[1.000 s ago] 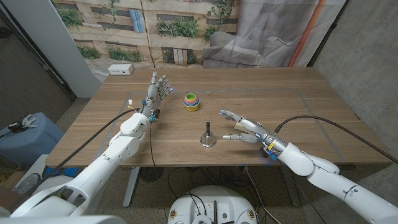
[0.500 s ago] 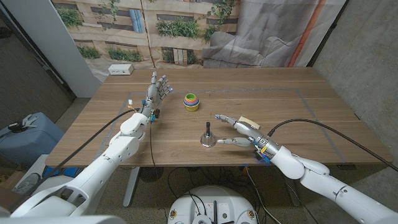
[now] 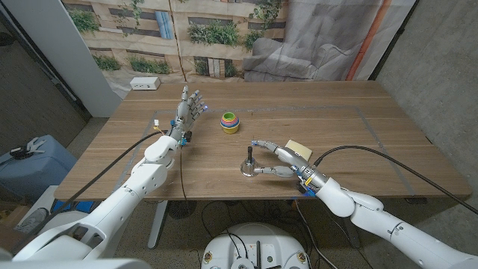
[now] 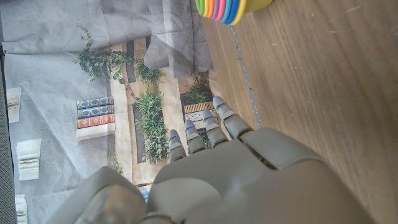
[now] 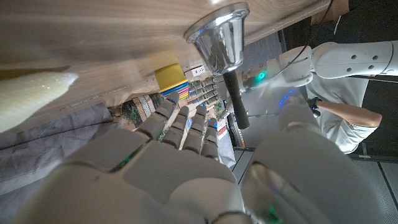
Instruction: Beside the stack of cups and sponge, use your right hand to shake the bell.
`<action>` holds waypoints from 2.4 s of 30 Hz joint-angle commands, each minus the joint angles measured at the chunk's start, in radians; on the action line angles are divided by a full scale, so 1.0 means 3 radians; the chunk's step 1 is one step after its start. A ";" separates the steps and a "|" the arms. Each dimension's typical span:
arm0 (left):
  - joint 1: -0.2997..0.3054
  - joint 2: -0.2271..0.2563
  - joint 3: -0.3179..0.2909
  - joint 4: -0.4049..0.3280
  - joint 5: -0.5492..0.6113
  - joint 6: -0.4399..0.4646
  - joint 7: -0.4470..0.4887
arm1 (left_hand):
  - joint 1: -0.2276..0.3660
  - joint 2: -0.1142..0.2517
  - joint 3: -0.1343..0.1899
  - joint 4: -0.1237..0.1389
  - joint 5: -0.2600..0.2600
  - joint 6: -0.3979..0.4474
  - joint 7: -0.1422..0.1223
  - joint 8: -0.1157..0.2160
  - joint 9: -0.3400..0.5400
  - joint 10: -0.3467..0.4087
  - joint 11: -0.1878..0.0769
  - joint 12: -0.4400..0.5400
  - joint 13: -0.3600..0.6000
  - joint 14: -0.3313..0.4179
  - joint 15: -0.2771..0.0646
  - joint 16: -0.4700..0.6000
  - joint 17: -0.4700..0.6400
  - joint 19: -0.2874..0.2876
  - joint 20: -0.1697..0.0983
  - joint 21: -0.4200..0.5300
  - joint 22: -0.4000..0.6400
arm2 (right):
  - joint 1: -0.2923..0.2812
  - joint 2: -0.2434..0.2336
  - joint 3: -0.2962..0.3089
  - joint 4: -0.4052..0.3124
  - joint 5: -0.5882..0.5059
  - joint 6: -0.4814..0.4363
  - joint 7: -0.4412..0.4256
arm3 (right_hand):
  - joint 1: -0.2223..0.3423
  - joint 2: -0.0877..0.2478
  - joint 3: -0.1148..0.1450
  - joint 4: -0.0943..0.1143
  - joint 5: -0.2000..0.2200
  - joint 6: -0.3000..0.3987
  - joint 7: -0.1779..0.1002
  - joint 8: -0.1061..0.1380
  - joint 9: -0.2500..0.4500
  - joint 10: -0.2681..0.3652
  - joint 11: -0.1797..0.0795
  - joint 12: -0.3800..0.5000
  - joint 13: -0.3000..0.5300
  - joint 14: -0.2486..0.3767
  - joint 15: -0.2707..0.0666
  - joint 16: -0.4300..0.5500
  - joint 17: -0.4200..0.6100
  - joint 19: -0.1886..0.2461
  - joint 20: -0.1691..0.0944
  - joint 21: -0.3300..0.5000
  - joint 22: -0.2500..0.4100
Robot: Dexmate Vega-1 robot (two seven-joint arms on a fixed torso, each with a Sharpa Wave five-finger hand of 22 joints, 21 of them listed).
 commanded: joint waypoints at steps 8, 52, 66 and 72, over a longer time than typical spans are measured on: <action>0.0000 0.0000 0.0000 -0.0001 0.0000 0.0000 0.0000 | 0.0005 0.0031 0.0002 0.0023 0.0024 0.0004 -0.0026 0.0019 0.0014 0.0007 -0.0024 0.0018 0.0018 0.0036 -0.0321 0.0019 0.0016 0.0026 0.0003 0.0023 0.0019 | 0.0066 0.0143 -0.0141 0.0134 -0.0094 -0.0060 -0.0374 | 0.0222 0.0041 0.0038 -0.0004 -0.0005 0.0403 -0.0091 0.0163 0.0015 0.0390 -0.0049 0.0070 0.0003 0.0271 -0.0167 0.0125 0.0005 0.0200 -0.0029 0.0032 0.0012; 0.0000 0.0001 0.0000 0.0001 0.0000 -0.0001 -0.0002 | 0.0005 0.0030 0.0002 0.0022 0.0024 0.0006 -0.0026 0.0020 0.0015 0.0013 -0.0020 0.0020 0.0018 0.0038 -0.0321 0.0020 0.0016 0.0025 0.0005 0.0023 0.0019 | 0.0082 0.0241 -0.0267 0.0130 -0.0113 -0.0309 -0.0827 | 0.0589 0.0268 -0.0085 0.0052 -0.0067 0.1539 -0.0310 0.0515 -0.0002 0.1718 -0.0422 0.0219 -0.0001 0.1071 -0.0519 0.0586 0.0099 0.0707 -0.0166 0.0044 0.0026; 0.0000 0.0001 0.0000 0.0001 0.0000 -0.0001 -0.0002 | 0.0005 0.0031 0.0002 0.0023 0.0023 0.0006 -0.0026 0.0020 0.0015 0.0011 -0.0015 0.0020 0.0018 0.0035 -0.0319 0.0018 0.0016 0.0025 0.0004 0.0023 0.0019 | 0.0128 0.0290 -0.0303 0.0150 -0.0078 -0.0325 -0.0805 | 0.0636 0.0338 -0.0124 0.0042 -0.0064 0.1820 -0.0327 0.0589 -0.0004 0.1940 -0.0432 0.0226 0.0002 0.1205 -0.0544 0.0701 0.0144 0.0733 -0.0186 0.0035 0.0027; 0.0000 0.0000 0.0000 0.0002 0.0000 -0.0001 -0.0002 | 0.0005 0.0031 0.0002 0.0023 0.0024 0.0005 -0.0026 0.0019 0.0015 0.0012 -0.0026 0.0020 0.0018 0.0037 -0.0321 0.0019 0.0016 0.0025 0.0004 0.0023 0.0019 | 0.0142 0.0287 -0.0319 0.0142 -0.0106 -0.0317 -0.0809 | 0.0674 0.0352 -0.0135 0.0030 -0.0064 0.1909 -0.0335 0.0610 -0.0004 0.2017 -0.0434 0.0230 0.0003 0.1242 -0.0549 0.0738 0.0160 0.0734 -0.0193 0.0031 0.0027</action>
